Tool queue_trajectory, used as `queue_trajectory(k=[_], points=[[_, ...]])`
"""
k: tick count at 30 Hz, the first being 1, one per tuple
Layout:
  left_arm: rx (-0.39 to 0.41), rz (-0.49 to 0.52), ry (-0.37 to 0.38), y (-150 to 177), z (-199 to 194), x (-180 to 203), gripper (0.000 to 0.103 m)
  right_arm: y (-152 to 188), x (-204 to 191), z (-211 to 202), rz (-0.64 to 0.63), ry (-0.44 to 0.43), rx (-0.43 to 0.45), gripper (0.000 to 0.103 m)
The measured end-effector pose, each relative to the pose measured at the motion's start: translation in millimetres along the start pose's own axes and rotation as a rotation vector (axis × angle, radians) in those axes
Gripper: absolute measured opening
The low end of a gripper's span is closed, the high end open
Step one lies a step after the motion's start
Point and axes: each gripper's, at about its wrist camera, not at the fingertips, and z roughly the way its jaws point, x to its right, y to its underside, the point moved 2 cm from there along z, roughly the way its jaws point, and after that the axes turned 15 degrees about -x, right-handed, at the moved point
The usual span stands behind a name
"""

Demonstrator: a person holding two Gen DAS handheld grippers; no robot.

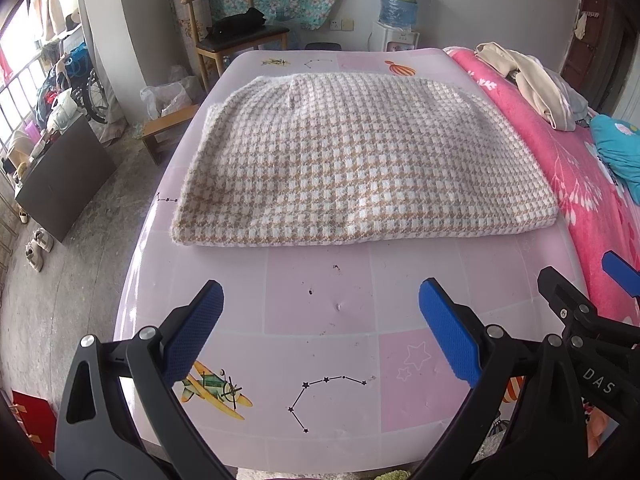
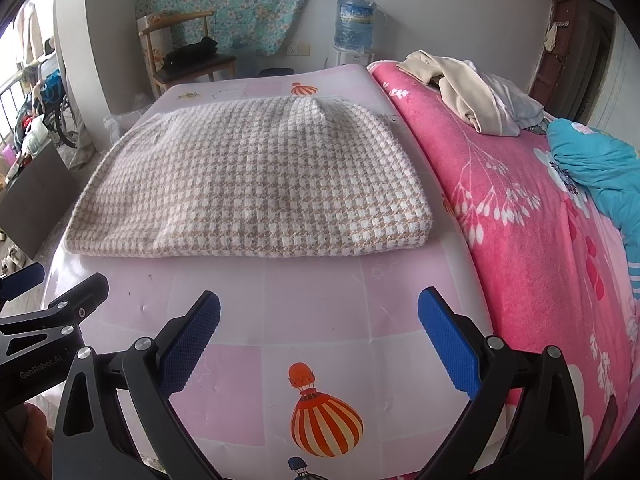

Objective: Fold large clothes

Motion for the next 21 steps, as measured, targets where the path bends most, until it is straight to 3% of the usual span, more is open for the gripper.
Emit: queue_trajectory(k=[21], points=[[0.021,-0.008,0.000,-5.1,-8.0,-3.0,0.095,-5.9,-3.1,-0.9,-0.001,0.012,0.002,0.097]])
